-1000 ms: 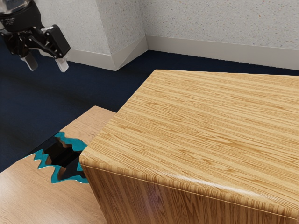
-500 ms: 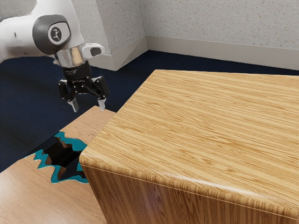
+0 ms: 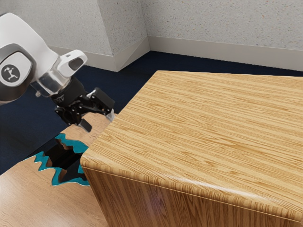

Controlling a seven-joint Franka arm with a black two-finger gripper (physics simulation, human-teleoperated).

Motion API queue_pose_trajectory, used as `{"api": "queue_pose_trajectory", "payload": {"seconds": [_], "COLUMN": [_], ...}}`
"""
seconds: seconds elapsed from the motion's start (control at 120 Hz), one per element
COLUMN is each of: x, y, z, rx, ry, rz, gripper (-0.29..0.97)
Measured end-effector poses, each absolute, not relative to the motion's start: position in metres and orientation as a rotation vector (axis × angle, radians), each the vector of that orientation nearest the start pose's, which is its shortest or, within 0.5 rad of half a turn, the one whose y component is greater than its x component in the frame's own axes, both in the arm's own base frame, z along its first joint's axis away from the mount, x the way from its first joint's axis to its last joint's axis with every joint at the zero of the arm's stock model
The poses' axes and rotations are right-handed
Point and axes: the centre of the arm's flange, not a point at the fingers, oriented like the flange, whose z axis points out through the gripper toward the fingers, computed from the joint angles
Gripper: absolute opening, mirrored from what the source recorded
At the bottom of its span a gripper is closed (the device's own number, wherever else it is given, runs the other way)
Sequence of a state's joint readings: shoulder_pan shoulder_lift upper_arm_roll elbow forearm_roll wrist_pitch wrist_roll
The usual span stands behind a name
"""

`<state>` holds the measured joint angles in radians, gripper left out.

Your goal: Pull the drawer handle with one arm to open the drawer

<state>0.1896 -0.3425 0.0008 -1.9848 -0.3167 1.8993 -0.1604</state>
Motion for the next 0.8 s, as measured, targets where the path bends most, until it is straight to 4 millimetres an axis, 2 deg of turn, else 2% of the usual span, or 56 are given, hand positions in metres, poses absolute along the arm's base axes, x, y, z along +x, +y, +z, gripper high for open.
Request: {"api": "queue_pose_trajectory", "payload": {"seconds": [0.125, 0.275, 0.392, 0.633, 0.8], "x": [0.464, 0.458, 0.459, 0.46, 0.455], "y": [0.049, 0.044, 0.032, 0.022, 0.025], "z": [0.63, 0.63, 0.624, 0.61, 0.596], "rx": [-3.379, -3.388, -3.404, -3.42, -3.425], "ry": [-0.701, -0.711, -0.692, -0.687, -0.715], "rz": [-0.493, -0.532, -0.523, -0.487, -0.45], "gripper": [0.68, 0.68, 0.68, 0.68, 0.68]}}
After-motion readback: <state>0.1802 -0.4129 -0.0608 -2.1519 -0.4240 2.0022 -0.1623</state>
